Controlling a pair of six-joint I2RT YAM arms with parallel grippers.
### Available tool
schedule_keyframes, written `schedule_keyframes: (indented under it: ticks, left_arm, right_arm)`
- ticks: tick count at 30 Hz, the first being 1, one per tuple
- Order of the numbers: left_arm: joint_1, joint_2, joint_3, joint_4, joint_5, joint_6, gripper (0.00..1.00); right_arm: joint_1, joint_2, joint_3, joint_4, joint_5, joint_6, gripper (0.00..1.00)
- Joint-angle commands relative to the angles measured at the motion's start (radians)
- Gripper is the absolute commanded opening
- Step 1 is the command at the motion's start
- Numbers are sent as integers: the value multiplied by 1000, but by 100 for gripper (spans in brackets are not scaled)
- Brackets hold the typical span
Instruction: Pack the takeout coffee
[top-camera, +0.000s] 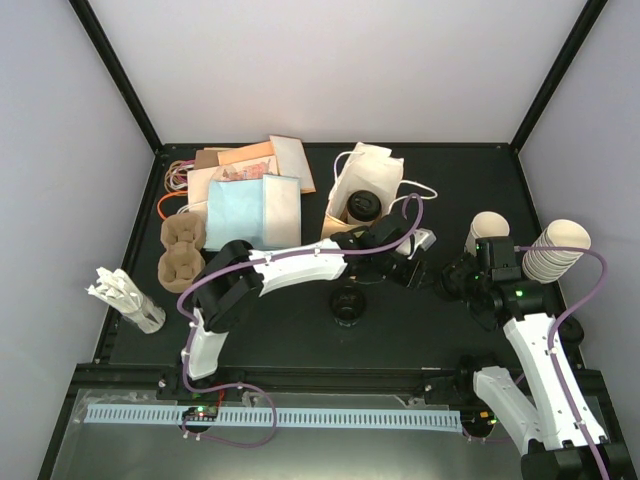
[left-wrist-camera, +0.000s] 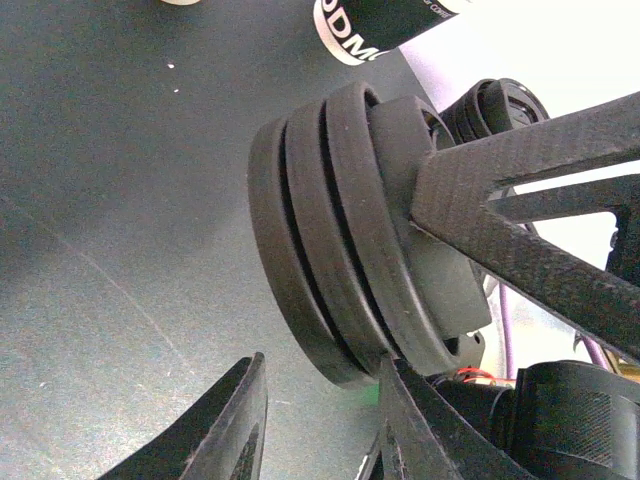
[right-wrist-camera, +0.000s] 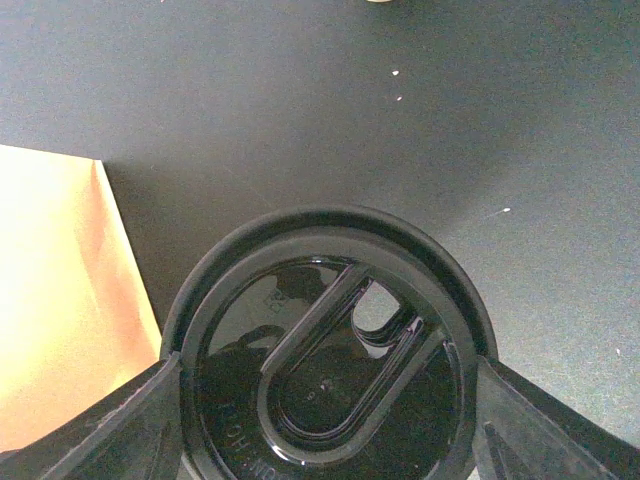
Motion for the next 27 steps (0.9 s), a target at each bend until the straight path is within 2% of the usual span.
schedule_keyframes:
  ticks: [1, 9, 15, 20, 27]
  left_arm:
    - [8, 21, 42, 6, 4, 0, 33]
    - [6, 64, 81, -2, 8, -9, 33]
    - [6, 85, 87, 2, 5, -13, 33]
    - [5, 90, 87, -6, 2, -8, 35]
    - [2, 66, 72, -29, -12, 16, 38]
  right_arm:
    - [-4, -6, 11, 1, -8, 2, 68]
    - [-5, -9, -3, 11, -26, 8, 68]
    - [-5, 4, -13, 6, 36, -9, 68]
    - [-4, 68, -77, 45, 121, -28, 68]
    - [-5, 156, -170, 149, 155, -38, 67]
